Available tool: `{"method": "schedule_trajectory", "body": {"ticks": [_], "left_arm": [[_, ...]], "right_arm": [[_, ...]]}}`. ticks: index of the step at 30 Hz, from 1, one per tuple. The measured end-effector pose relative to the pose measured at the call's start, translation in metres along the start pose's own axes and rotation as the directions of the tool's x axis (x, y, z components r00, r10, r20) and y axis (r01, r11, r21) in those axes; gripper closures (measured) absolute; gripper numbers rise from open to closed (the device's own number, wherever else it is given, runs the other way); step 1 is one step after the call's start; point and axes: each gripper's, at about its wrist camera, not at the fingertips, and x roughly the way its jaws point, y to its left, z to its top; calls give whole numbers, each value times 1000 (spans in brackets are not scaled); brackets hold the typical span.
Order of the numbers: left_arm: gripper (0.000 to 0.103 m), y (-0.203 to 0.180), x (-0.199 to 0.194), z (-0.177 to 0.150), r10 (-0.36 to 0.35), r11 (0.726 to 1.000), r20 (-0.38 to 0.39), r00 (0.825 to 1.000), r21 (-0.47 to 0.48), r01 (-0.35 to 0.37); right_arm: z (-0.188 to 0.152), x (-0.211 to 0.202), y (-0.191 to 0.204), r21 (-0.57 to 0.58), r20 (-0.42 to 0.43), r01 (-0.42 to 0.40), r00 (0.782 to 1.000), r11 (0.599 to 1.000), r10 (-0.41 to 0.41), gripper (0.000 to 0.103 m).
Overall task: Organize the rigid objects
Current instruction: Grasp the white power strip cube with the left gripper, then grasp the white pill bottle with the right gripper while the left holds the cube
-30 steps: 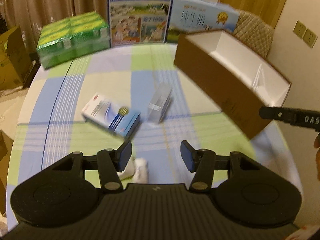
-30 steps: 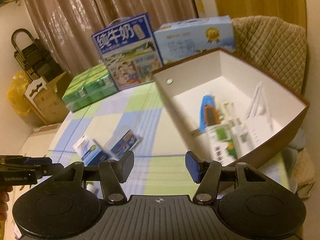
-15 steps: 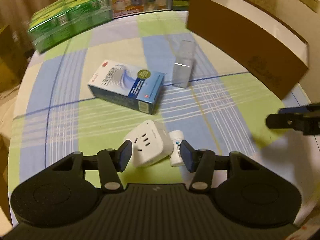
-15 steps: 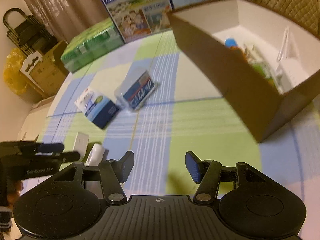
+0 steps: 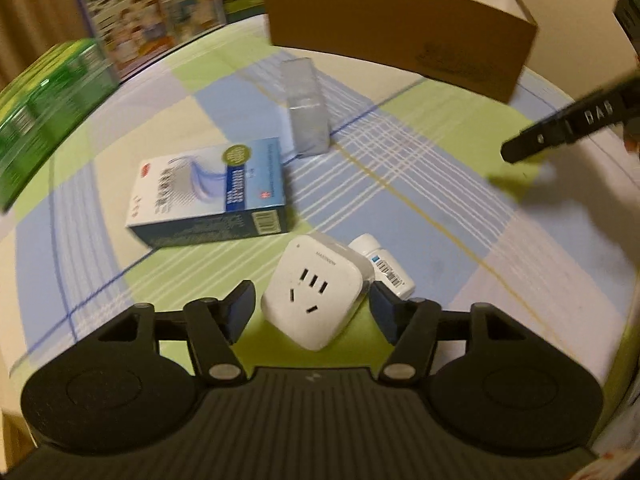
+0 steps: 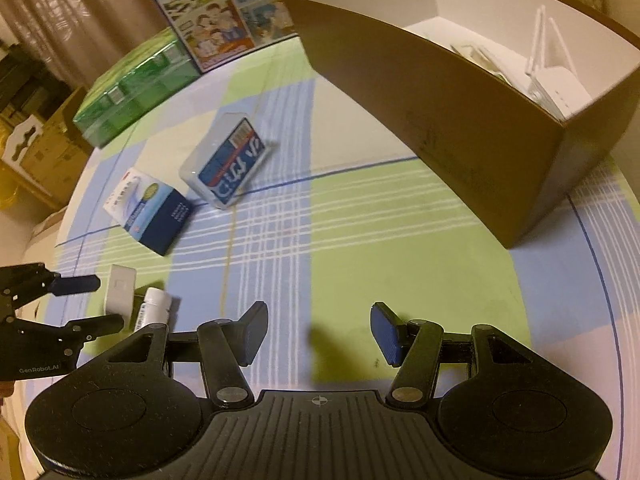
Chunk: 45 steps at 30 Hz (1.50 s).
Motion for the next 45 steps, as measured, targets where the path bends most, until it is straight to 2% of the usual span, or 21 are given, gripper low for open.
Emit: {"method": "schedule_trajectory", "body": {"ticks": [3, 8, 12, 15, 19, 23, 25, 27, 35, 45], "left_arm": [[45, 2, 10, 0, -32, 998, -8, 999, 52, 32], [49, 6, 7, -3, -46, 997, 26, 999, 58, 44], [50, 12, 1, -10, 8, 1000, 22, 1000, -8, -8], [50, 21, -7, -17, 61, 994, 8, 998, -93, -60], [50, 36, -21, -29, 132, 965, -36, 991, -223, -137], [50, 44, -33, -38, 169, 932, -65, 983, -313, -181], [50, 47, -38, -41, 182, 917, -75, 981, -347, -196], [50, 48, -43, -43, 190, 906, -79, 979, -369, -205], [50, 44, -55, -41, 221, 881, -81, 972, -411, -234], [50, 24, -63, -20, 232, 888, -58, 971, -394, -236]], "right_arm": [[-4, -1, -3, 28, 0, 21, 1000, 999, -21, 49], [-9, -2, -2, 64, 3, 43, 999, 997, -43, 49], [-11, 0, 10, 54, 9, 27, 1000, 998, -28, 49], [-11, 5, 28, 17, 7, -3, 1000, 1000, 3, 49], [-14, 17, 62, -68, -18, -66, 998, 996, 65, 49], [-22, 32, 102, -173, -43, -118, 993, 978, 112, 49], [-25, 40, 118, -214, -49, -131, 991, 968, 123, 53], [-25, 47, 128, -231, -58, -138, 990, 963, 127, 65], [-24, 73, 144, -245, -95, -109, 992, 963, 88, 78], [-24, 56, 136, -281, -72, -126, 991, 951, 110, 80]]}}
